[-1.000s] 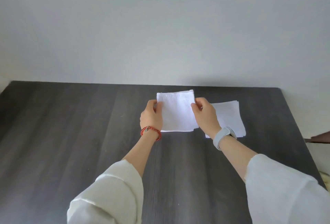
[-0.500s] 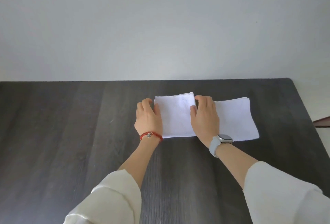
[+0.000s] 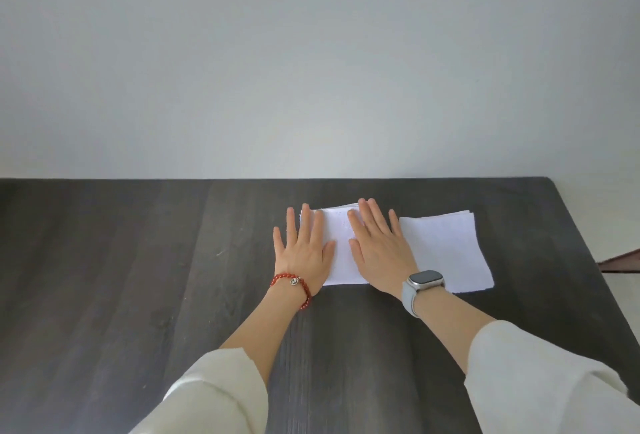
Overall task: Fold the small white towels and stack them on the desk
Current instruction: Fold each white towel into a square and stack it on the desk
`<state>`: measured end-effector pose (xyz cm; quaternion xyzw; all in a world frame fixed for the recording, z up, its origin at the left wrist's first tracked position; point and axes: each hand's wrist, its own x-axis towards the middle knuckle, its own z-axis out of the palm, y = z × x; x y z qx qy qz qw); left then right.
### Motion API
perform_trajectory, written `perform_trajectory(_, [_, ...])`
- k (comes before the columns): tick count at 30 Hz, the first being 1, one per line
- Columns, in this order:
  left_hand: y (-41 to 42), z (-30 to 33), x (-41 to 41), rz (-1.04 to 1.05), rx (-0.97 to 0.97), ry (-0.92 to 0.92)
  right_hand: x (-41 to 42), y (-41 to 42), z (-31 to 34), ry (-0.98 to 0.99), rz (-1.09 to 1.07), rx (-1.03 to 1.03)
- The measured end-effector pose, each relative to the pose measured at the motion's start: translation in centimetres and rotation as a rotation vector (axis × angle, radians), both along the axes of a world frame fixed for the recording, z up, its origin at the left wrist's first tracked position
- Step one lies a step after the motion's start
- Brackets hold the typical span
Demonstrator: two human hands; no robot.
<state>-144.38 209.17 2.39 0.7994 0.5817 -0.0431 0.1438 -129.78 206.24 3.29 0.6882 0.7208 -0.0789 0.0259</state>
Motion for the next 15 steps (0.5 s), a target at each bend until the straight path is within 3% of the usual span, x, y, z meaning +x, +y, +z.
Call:
perform_trajectory(3, [-0.8,3.0,-0.1,0.133,0.070,-0.181,0.4,-1.2,3.1,0.226,-0.097,0.158])
perform_trajectory(7, [-4.7,7.6,1.1,0.284,0.217,-0.643,2.4,-4.9,7.2,0.558,-0.258,0.296])
perform_trajectory(15, [-18.8,15.6,14.1,0.071,0.164,-0.961,13.9,-23.6,14.4,0.533,-0.436,0.509])
